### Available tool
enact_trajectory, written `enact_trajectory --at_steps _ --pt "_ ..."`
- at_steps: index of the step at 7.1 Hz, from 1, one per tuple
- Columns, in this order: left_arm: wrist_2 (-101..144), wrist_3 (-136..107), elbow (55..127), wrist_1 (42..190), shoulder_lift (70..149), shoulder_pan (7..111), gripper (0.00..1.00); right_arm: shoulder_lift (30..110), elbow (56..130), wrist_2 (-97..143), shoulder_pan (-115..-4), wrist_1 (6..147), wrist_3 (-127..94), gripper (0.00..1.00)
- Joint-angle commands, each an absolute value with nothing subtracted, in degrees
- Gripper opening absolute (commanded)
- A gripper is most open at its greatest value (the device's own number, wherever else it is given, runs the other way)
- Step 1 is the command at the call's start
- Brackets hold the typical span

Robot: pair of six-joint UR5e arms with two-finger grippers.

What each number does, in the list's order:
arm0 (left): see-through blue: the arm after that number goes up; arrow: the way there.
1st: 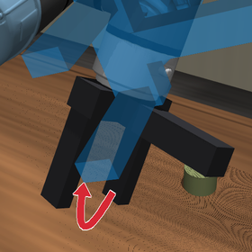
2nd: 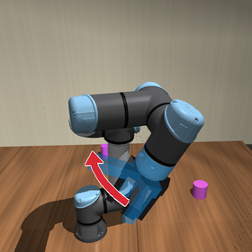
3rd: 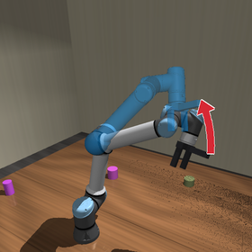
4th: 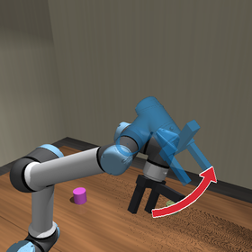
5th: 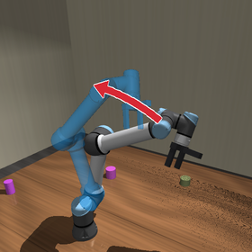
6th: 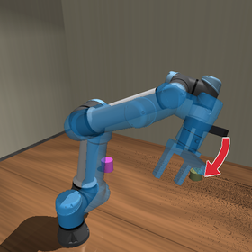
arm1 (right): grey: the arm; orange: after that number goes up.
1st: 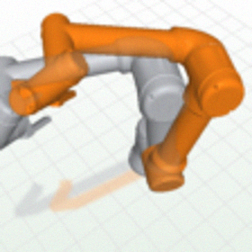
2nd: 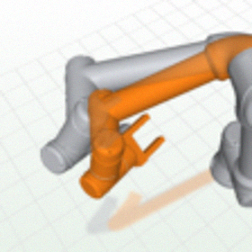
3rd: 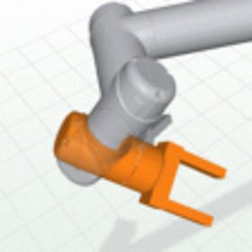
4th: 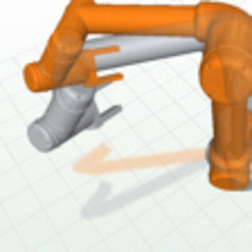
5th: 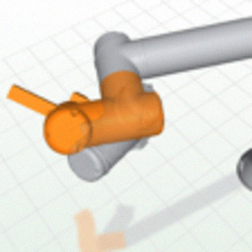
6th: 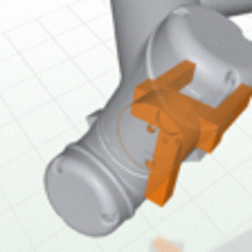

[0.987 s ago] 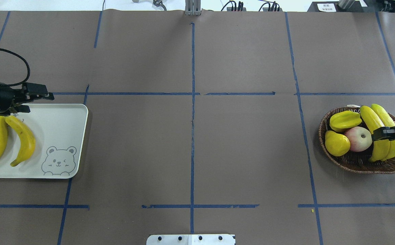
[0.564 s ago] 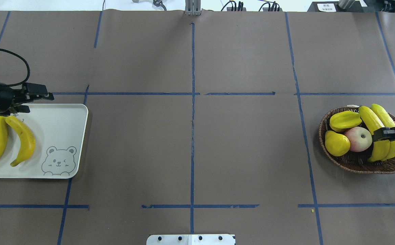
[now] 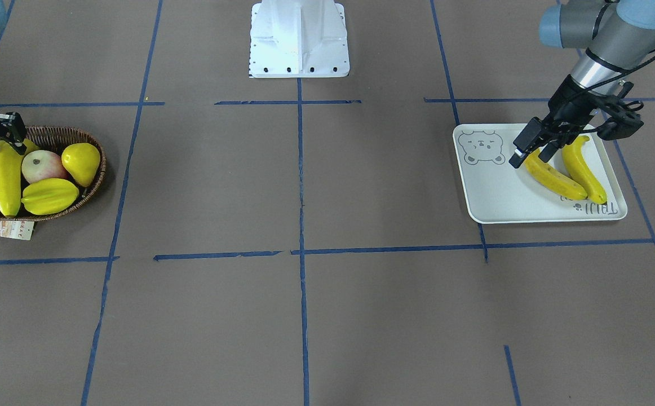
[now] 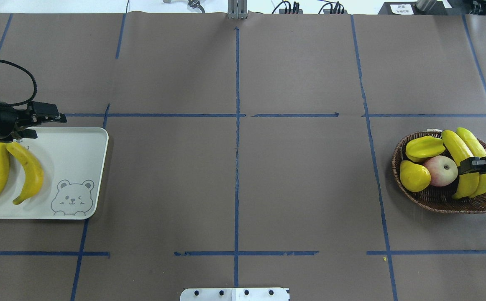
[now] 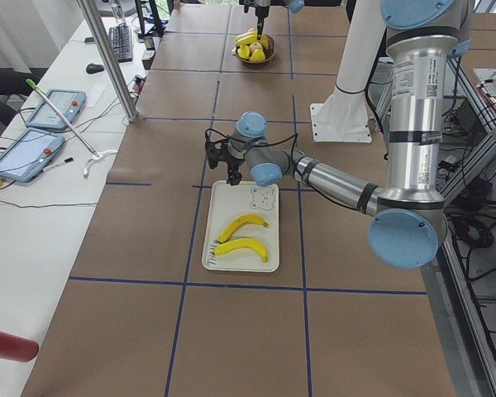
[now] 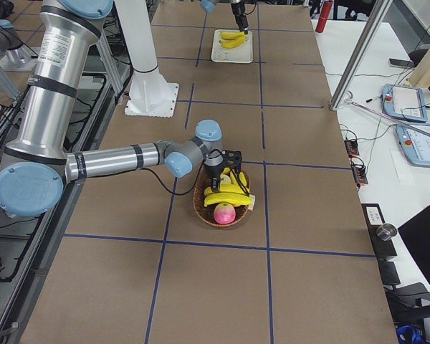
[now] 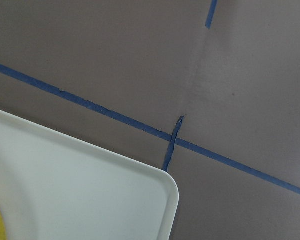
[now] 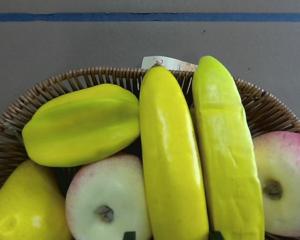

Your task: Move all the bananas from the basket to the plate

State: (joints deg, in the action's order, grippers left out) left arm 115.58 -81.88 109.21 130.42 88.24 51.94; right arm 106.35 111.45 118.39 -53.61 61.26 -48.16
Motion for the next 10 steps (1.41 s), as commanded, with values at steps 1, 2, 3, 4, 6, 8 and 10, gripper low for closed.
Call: enact_trajectory --at_steps 1,2,3,4,6,8,10 --pt "115.6 -81.9 109.2 130.4 88.2 51.9 1.00 106.3 110.9 118.4 -53.6 61.2 -48.2 0.58" --pt "115.5 -81.9 109.2 130.4 88.2 51.9 1.00 106.3 110.9 118.4 -53.5 61.2 -48.2 0.58" --pt "115.6 -81.9 109.2 130.4 88.2 51.9 1.00 105.7 110.9 118.5 -53.5 61.3 -48.3 0.57" --pt "115.5 -81.9 109.1 130.4 88.2 51.9 1.00 105.6 110.9 118.5 -53.5 61.3 -48.3 0.57" --pt "115.6 -81.9 109.1 130.4 88.2 51.9 1.00 105.1 111.0 118.6 -53.5 61.4 -48.3 0.57" --pt "115.6 -81.9 109.0 130.4 88.2 51.9 1.00 104.6 111.0 120.8 -53.5 61.3 -48.3 0.57" --pt "115.5 -81.9 109.0 130.4 88.2 51.9 1.00 104.7 110.4 120.7 -53.5 61.3 -48.3 0.57"
